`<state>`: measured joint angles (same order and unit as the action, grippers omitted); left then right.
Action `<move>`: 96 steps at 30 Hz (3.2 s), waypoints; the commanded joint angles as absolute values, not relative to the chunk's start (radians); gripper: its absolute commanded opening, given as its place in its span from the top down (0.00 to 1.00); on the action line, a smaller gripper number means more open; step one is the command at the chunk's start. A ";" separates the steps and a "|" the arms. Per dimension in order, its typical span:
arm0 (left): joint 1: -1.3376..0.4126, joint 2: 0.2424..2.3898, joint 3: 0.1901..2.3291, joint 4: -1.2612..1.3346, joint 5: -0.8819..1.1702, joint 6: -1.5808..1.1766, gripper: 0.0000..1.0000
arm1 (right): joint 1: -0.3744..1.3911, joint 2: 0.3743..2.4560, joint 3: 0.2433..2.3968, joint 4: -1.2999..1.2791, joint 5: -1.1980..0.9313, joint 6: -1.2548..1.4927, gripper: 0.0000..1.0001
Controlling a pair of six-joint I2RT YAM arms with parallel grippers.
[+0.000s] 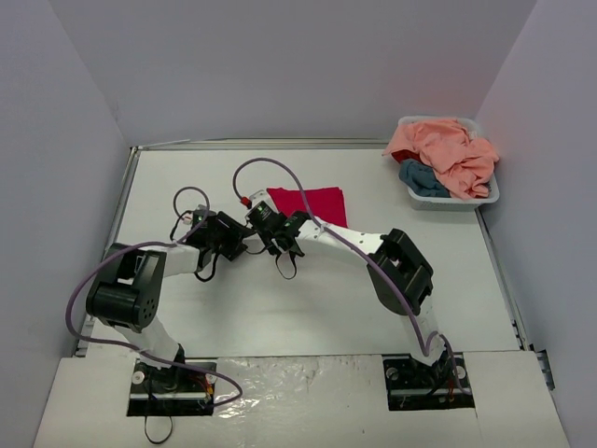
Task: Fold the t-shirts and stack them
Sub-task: Put the neatly folded tshirt into the corner of the board with the left arm
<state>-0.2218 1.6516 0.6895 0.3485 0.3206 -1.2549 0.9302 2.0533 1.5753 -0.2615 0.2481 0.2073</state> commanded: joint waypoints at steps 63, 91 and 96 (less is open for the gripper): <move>-0.350 1.913 0.917 0.459 0.250 -1.246 0.97 | 0.923 1.821 1.443 -0.336 0.207 0.212 0.34; -0.249 1.936 1.157 0.155 0.324 -0.988 0.91 | 0.913 1.669 1.256 -0.390 0.305 0.232 0.29; -0.210 1.934 1.209 0.082 0.319 -0.924 0.91 | 0.897 1.663 1.247 -0.390 0.307 0.236 0.29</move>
<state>-0.2394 1.9499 1.1496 0.1486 0.3321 -0.9932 0.9089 1.6772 1.2556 -0.3645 0.2707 0.2276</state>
